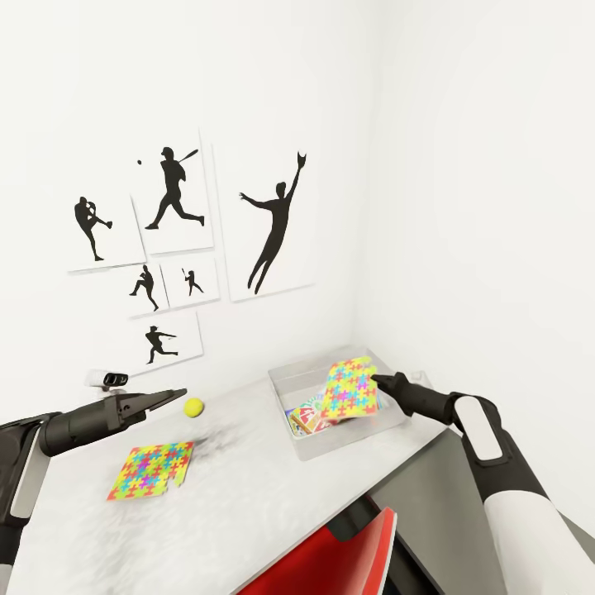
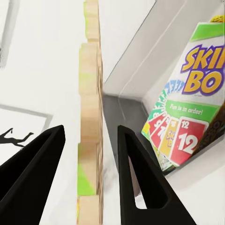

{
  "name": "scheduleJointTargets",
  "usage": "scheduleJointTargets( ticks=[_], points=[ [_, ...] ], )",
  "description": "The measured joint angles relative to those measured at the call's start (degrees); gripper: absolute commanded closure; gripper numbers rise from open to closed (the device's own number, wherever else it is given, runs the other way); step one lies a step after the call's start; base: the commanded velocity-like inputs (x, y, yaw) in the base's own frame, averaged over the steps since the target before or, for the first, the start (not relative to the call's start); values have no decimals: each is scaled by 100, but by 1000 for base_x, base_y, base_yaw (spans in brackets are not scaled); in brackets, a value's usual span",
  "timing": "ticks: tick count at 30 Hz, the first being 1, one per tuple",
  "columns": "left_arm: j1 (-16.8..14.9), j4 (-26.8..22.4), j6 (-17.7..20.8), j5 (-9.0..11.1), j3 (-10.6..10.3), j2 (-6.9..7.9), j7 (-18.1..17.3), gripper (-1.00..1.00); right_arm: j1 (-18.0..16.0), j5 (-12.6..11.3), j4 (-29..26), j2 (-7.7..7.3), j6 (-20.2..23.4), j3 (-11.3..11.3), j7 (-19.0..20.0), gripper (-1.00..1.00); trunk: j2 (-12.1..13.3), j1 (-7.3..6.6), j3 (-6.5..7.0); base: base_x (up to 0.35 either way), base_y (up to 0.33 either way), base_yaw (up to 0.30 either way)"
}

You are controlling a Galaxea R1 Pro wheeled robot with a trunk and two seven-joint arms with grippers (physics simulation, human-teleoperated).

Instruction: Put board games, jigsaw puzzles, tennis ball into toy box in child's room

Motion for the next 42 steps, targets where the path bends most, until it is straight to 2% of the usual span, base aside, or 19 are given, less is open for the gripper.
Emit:
scheduleJointTargets(
  ticks=[6,15,22,26,31,36,42],
  points=[
    [0,0,0,0,-2,0,0,-100,-39,15,7,26,-104,30,-37,100,0,0,0,0,0,0],
    [0,0,0,0,-9,-1,4,-100,-358,29,55,55,-151,58,-81,100,0,0,0,0,0,0],
    [0,0,0,0,-14,-1,8,-100,-565,46,70,68,-158,58,-371,100,0,0,0,0,0,0],
    [0,1,0,-1,-16,-1,9,-100,-760,72,73,288,-157,61,-697,100,0,0,0,0,0,0],
    [1,0,0,-1,-12,-1,6,-100,-959,130,103,485,-158,58,-1128,100,2,0,-14,0,0,34],
    [2,0,0,0,-9,-1,1,-100,-1146,143,450,523,-354,60,-1227,100,4,0,-50,0,0,83],
    [2,0,1,-1,-11,-1,-7,-100,-1493,162,1276,528,-628,67,-1246,100,4,0,-101,0,0,101]
  ],
)
